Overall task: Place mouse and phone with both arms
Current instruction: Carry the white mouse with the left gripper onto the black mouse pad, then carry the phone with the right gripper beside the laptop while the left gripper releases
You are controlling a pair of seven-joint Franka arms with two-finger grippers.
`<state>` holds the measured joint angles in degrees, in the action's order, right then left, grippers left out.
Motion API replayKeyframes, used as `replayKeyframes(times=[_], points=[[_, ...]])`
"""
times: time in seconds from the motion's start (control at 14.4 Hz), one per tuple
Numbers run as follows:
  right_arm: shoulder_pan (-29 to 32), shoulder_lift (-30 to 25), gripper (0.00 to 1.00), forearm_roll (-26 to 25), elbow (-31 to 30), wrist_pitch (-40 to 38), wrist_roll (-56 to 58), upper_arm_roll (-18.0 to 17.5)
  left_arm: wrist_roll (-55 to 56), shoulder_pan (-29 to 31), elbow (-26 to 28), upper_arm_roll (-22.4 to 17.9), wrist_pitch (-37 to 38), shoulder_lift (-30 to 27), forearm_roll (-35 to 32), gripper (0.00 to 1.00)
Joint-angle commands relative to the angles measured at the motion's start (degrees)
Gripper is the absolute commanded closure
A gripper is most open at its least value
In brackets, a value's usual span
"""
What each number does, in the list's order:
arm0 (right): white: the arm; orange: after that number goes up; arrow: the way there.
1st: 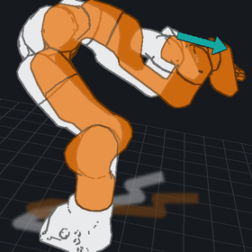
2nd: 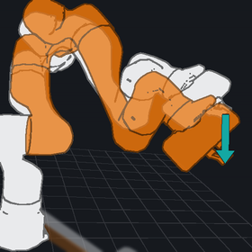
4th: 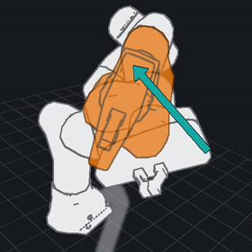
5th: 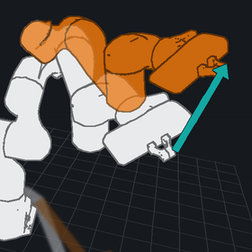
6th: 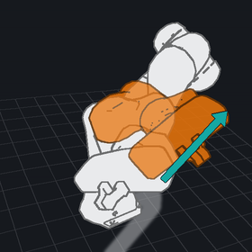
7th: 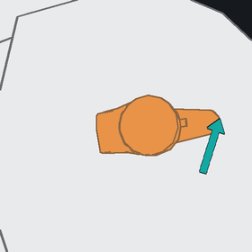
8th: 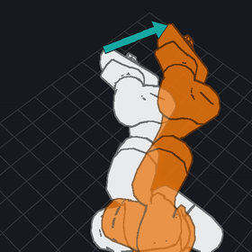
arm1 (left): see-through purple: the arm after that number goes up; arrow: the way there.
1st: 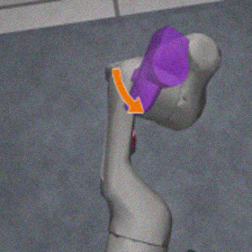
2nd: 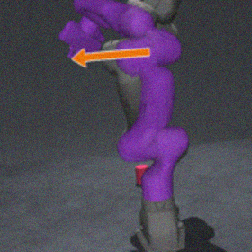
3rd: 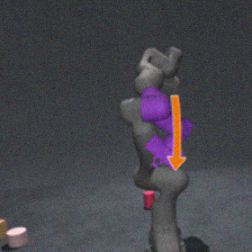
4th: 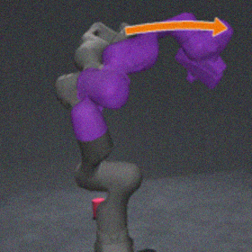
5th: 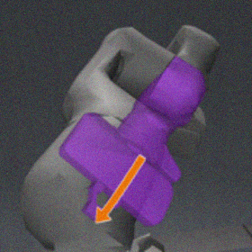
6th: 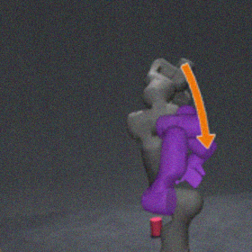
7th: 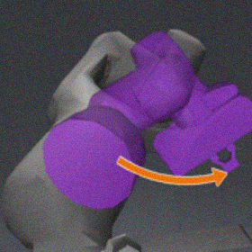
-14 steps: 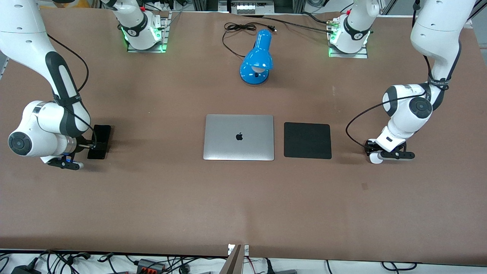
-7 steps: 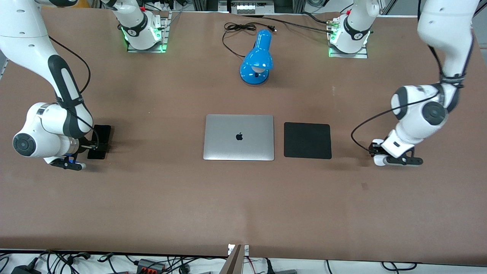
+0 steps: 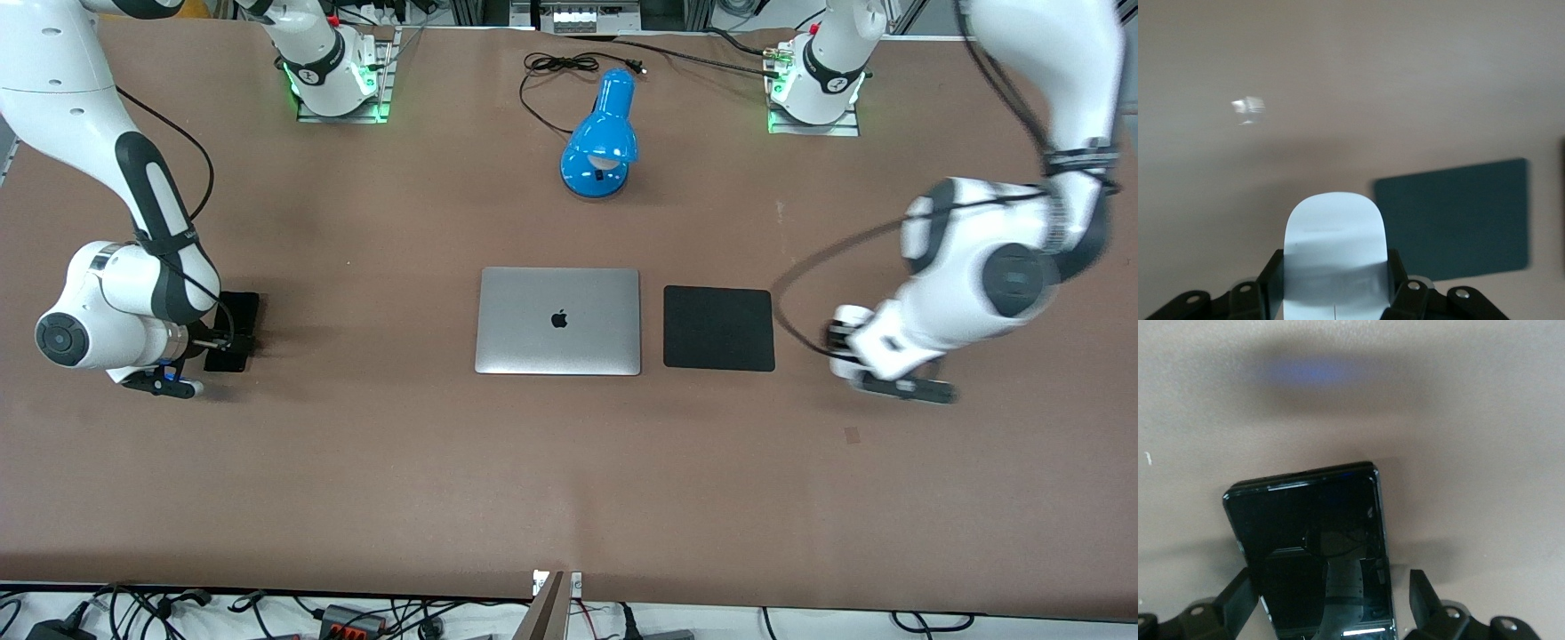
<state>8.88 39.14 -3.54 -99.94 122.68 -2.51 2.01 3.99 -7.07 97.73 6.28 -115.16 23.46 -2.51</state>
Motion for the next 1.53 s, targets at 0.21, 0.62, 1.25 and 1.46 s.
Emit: replayKeyframes(times=[0.21, 0.62, 1.25, 1.46], points=[[0.53, 0.23, 0.61, -0.15, 0.19, -0.25, -1.09, -0.86, 14.18, -5.66, 9.64, -0.04, -15.14, 3.26, -1.54, 0.74], [-0.08, -1.70, 0.85, -0.24, 1.06, -3.59, 0.23, -1.48, 19.29, -6.29, 21.00, -0.12, -33.01, 3.44, -5.93, 0.74], [-2.44, -4.34, 0.85, 2.22, 3.96, -7.20, -6.34, -13.69, 23.16, -7.25, 22.59, -0.12, -39.62, 5.55, -6.11, 0.02], [-7.72, -2.76, 0.85, 2.66, 4.40, -5.62, -13.73, -13.70, 23.52, -6.82, 22.41, -0.12, -39.27, 4.76, -6.11, 0.00]])
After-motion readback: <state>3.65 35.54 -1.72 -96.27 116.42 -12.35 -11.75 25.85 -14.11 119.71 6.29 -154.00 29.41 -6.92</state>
